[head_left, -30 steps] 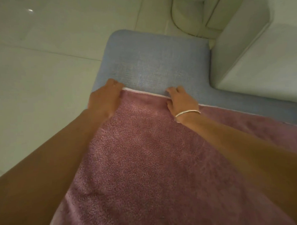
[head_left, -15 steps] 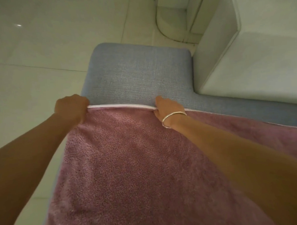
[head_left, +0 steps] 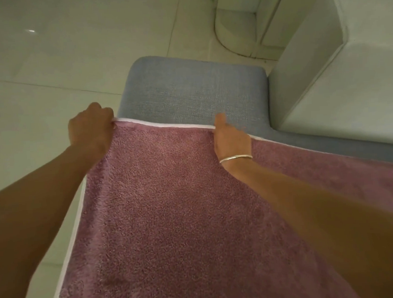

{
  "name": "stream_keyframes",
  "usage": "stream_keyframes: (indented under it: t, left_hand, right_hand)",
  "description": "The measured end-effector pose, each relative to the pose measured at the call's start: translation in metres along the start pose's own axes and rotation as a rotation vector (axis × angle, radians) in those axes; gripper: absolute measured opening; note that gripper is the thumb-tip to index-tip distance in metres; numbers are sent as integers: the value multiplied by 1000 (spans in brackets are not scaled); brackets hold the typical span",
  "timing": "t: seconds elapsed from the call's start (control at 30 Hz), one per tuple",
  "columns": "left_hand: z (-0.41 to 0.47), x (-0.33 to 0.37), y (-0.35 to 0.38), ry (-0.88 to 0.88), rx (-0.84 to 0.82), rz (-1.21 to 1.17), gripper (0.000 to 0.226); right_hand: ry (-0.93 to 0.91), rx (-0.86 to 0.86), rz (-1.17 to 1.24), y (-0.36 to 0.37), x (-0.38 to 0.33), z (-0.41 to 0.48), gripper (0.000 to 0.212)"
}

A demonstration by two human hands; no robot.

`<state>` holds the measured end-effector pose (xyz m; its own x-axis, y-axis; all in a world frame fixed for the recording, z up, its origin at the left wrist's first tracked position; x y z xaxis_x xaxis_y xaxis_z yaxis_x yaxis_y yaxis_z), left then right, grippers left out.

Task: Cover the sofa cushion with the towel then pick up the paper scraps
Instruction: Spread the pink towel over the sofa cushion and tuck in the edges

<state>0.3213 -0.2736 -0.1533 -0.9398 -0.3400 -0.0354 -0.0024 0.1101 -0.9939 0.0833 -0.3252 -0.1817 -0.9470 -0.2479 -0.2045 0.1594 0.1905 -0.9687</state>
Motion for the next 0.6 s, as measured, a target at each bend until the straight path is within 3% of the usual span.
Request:
stream_keyframes:
  t: [0.2,0.3,0.43,0.6]
  left_hand:
    - [-1,-13,59,-164,-42,-261,30]
    - [0,-44,78,-277,-195,-514,42]
    - [5,-52,83,-145,-377,-506,38]
    - [12,-47,75,-124,-265,-401,30]
  right_hand:
    - [26,76,108,25,12,14,32]
    - [74,37,100,29,14,26,28]
    - [64,157,152,31,15,25,28]
    - [38,234,176,32,11,29,39]
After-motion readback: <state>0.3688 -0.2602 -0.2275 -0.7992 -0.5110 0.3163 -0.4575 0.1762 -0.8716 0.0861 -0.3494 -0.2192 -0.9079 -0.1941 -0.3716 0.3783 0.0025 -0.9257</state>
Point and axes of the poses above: each hand's wrist, its own z-axis towards the middle knuckle, its own y-axis out of the palm, x = y × z, the point moved 7 cm from there along z, towards the middle knuckle, and after that the axes turned 5 degrees about y, right-handed, at the moved point
